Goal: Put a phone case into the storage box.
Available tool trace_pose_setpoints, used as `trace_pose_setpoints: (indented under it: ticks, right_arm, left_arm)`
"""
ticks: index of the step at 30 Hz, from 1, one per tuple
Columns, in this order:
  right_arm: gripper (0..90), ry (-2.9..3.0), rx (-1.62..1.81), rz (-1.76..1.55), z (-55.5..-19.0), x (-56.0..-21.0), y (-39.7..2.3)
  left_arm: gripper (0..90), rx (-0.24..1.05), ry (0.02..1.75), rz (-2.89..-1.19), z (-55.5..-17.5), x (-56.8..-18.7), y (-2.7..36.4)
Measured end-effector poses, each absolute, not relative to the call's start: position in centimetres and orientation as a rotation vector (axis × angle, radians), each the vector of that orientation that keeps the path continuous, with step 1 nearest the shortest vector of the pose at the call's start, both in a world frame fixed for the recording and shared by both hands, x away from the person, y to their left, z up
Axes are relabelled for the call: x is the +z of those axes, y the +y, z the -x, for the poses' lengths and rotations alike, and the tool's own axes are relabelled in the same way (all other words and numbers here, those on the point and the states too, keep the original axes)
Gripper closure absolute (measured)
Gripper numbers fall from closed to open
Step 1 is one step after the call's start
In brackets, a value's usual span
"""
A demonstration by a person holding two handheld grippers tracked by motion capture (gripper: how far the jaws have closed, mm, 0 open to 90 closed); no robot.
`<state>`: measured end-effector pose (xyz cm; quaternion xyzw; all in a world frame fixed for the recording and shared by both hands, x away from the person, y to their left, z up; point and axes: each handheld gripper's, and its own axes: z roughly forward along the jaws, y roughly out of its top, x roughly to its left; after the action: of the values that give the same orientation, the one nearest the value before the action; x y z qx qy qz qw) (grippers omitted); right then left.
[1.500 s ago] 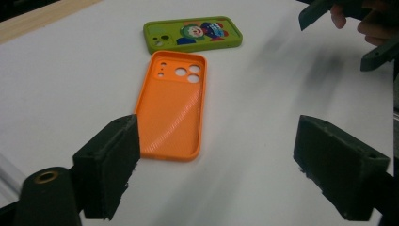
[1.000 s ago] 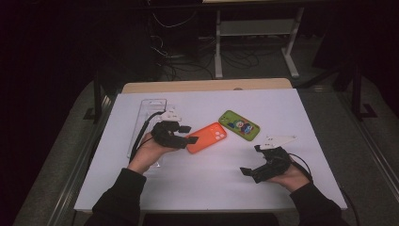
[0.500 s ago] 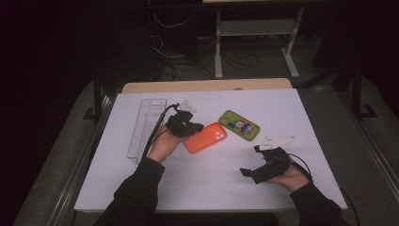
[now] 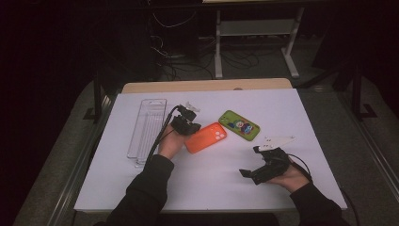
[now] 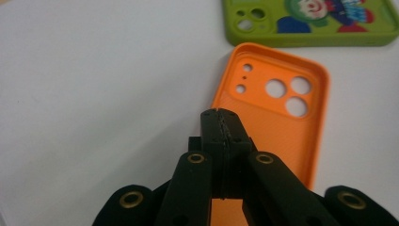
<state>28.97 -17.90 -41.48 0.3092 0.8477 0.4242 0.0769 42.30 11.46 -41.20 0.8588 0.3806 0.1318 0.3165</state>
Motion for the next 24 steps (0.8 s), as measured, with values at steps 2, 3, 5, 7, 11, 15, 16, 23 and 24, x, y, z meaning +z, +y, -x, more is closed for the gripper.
trace_pose_setpoints:
  ticks: [2,3,5,7,11,15,16,23,24]
  right_arm:
    - [0.0,2.539,1.271,-0.925,-29.0,-41.5,-17.9]
    - [0.0,2.541,1.27,-0.927,-29.0,-41.5,-17.9]
    - [0.0,2.543,1.268,-0.924,-29.0,-41.5,-17.9]
    - [0.0,2.544,1.267,-0.926,-29.0,-41.5,-17.9]
    - [0.0,2.546,1.264,-0.922,-29.0,-41.5,-17.8]
    - [0.0,2.552,1.264,-0.922,-28.9,-41.5,-17.8]
    - [0.0,2.553,1.26,-0.934,-28.9,-41.5,-17.8]
    - [0.0,2.556,1.263,-0.938,-28.8,-41.5,-17.8]
    - [0.0,2.554,1.263,-0.937,-28.9,-41.5,-17.9]
  left_arm:
    - [89.7,0.368,1.012,-2.273,-42.6,-41.5,11.6]
    - [89.6,0.381,1.02,-2.272,-42.7,-41.7,11.6]
    - [89.6,0.4,1.041,-2.273,-43.0,-41.9,11.6]
    - [89.6,0.402,1.049,-2.264,-43.1,-42.0,11.5]
    - [89.6,0.432,1.061,-2.31,-43.5,-42.3,11.4]
    - [89.7,0.453,1.113,-2.329,-43.7,-42.7,11.3]
    - [89.7,0.459,1.121,-2.342,-43.6,-42.8,11.3]
    - [89.7,0.476,1.137,-2.365,-43.2,-42.9,11.0]
    - [89.7,0.472,1.137,-2.366,-43.0,-42.9,11.0]
